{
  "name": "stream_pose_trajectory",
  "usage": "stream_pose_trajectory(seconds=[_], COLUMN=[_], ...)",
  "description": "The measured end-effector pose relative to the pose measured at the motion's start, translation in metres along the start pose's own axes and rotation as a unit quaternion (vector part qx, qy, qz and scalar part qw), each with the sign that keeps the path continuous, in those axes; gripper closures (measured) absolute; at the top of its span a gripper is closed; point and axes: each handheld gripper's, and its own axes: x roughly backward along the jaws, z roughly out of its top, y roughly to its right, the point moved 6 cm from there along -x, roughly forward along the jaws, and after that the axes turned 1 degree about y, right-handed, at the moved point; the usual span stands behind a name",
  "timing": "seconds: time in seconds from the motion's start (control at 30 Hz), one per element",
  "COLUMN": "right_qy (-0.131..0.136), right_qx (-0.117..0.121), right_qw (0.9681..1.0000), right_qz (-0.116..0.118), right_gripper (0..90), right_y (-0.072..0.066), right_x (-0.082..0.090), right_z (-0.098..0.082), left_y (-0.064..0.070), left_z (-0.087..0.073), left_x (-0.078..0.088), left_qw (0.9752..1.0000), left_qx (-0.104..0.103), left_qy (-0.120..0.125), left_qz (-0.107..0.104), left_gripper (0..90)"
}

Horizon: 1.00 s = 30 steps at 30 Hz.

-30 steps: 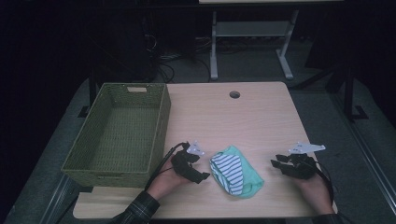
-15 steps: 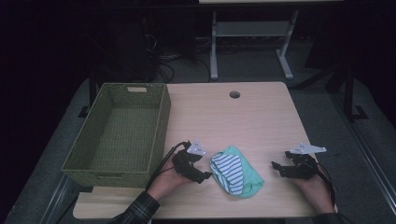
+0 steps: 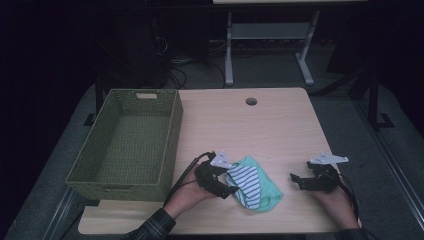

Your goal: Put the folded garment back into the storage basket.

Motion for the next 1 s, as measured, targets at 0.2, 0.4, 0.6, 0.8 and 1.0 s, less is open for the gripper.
stream_pose_trajectory(seconds=[0.2, 0.4, 0.6, 0.8, 1.0], right_qy=[-0.001, 0.000, 0.000, 0.000, -0.001], right_qx=[0.000, 0.000, 0.000, 0.000, 0.000], right_qw=[1.0000, 1.0000, 1.0000, 1.0000, 1.0000], right_qz=[0.000, 0.000, 0.000, 0.000, 0.000], right_gripper=[16.3, 16.3, 16.3, 16.3, 16.3], right_y=[0.000, 0.000, 0.000, 0.000, 0.000], right_x=[0.000, 0.000, 0.000, 0.000, 0.000], right_z=[0.000, 0.000, 0.000, 0.000, 0.000], left_y=[0.006, 0.010, 0.013, 0.012, 0.012], left_z=[0.002, 0.002, -0.002, -0.007, -0.008], left_x=[-0.013, -0.024, -0.035, -0.042, -0.044], left_qw=[0.9997, 0.9993, 0.9980, 0.9964, 0.9954], left_qx=[-0.015, -0.020, -0.034, -0.036, -0.035], left_qy=[-0.017, -0.029, -0.053, -0.075, -0.088], left_qz=[-0.008, -0.011, -0.009, -0.014, -0.015], left_gripper=[23.5, 23.4, 22.8, 22.7, 22.4])
